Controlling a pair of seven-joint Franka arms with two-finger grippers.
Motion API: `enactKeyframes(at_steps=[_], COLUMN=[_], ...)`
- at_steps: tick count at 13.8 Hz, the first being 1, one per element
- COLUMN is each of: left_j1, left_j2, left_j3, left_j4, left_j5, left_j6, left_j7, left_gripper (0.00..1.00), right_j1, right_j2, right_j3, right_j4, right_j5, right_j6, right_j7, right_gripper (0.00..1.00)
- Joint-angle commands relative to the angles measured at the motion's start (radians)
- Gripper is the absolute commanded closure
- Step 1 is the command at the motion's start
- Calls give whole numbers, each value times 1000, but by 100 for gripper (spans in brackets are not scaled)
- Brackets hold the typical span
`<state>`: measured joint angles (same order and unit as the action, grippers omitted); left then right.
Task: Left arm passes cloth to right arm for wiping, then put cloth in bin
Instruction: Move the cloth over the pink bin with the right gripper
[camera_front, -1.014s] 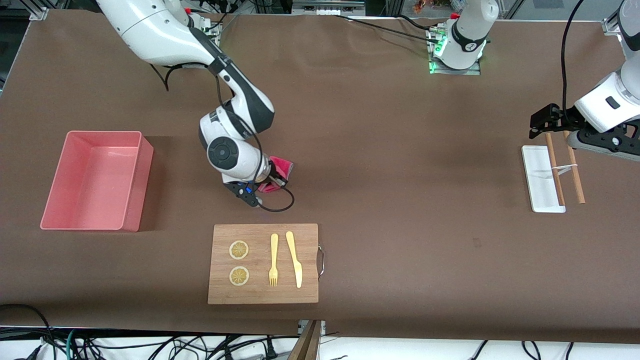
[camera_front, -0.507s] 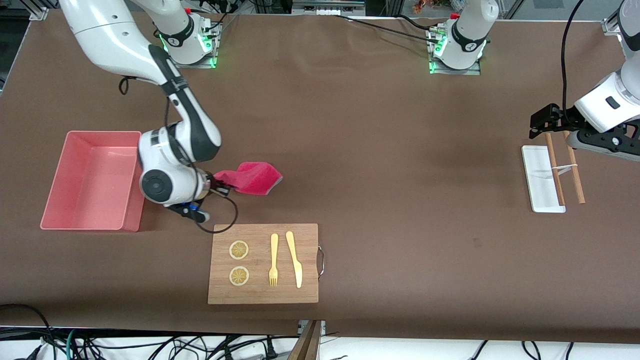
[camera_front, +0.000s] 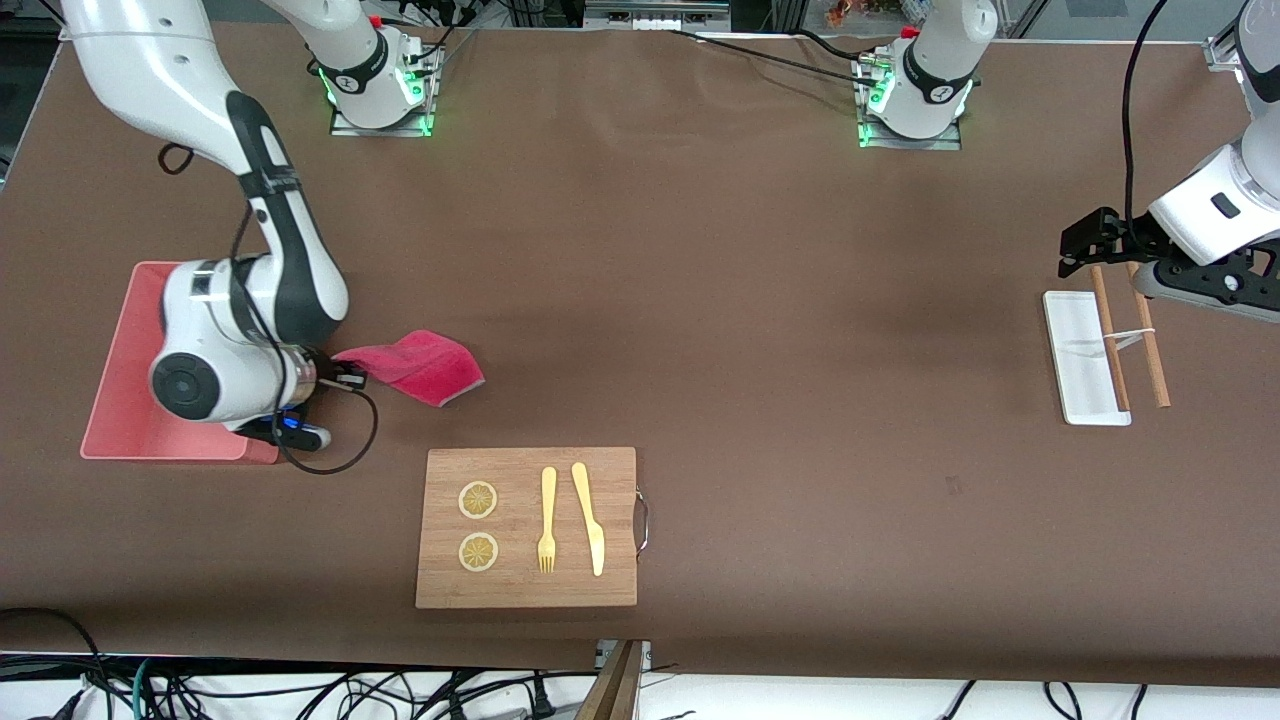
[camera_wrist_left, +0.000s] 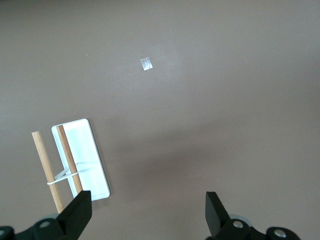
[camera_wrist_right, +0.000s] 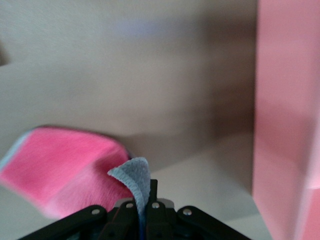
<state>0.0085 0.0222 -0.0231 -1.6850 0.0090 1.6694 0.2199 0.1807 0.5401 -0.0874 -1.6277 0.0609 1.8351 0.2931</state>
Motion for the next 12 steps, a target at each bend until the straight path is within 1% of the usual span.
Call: enactKeyframes(at_steps=[1,2,4,5,6,7,9,11,12], left_j1=[8,8,8,8,8,8,8,8,8], left_j2=[2,2,2,2,2,2,2,2,2], left_j3=[-8,-8,-6,-6,-6,-8,-6,-6,-8], left_j4=[10,10,10,10,10,10,10,10,10], left_j5=[20,20,20,20,20,20,20,20,20], left_j6=[-11,-11,-11,-11,-11,-11,-11,-11,-13], left_j7=[18,18,18,18,18,18,18,18,18], left_gripper=[0,0,0,0,0,0,0,0,0], right_j1=[-27,-39,-70,-90,-98,-102,-115,-125,-135], right_j2=[-144,-166,-184,-190,-190,-190,-186,-174,-170], right_j3=[6,6,3,-12,-41,-87,-171,-213,-218], right_j4=[41,90,173,208,232,238,235,224,201], right_j5=[-4,-12,-58,-76,-96,-120,-134,-154,-173], right_j6=[-176,-260,-400,-445,-471,-476,-470,-453,-433], right_j7=[-22,-35,-119,-188,-272,-364,-539,-618,-641], right_gripper=[100,100,100,100,100,100,100,100,100])
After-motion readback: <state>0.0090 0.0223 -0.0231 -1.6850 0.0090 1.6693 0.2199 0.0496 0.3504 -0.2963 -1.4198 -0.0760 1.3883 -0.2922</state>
